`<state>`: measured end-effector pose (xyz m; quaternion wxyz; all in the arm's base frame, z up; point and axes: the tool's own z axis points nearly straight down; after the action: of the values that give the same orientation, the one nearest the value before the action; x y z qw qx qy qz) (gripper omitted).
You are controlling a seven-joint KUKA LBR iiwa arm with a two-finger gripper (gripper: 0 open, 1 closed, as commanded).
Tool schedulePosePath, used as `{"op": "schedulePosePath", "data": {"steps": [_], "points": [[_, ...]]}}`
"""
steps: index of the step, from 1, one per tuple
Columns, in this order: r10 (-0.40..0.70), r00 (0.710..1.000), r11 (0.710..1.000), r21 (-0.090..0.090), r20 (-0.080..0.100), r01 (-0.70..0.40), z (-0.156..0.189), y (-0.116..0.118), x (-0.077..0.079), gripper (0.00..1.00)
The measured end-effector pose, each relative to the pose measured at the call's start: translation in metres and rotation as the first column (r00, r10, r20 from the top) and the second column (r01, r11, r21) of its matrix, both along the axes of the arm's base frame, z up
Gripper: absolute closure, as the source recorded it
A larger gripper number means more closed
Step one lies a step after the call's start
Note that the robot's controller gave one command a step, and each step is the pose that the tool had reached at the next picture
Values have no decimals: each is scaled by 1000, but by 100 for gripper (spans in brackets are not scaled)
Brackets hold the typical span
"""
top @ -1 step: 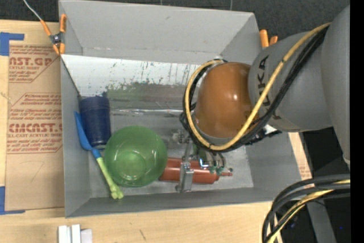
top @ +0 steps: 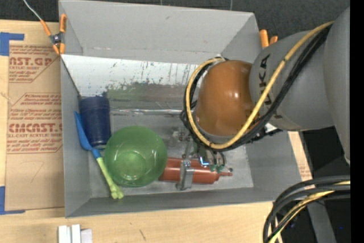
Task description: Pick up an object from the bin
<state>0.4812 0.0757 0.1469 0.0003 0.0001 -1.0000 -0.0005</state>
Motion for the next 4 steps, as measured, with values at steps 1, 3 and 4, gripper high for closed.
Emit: {"op": "schedulePosePath", "data": {"steps": [1, 3, 4], "points": [[26, 1000, 1000, 0, -8, -26, -78, -17, 5, 100], [43, 999, 999, 0, -13, -43, 13, -18, 5, 100], [32, 999, 999, 1, -7, -32, 21, -22, 5, 100]]}}
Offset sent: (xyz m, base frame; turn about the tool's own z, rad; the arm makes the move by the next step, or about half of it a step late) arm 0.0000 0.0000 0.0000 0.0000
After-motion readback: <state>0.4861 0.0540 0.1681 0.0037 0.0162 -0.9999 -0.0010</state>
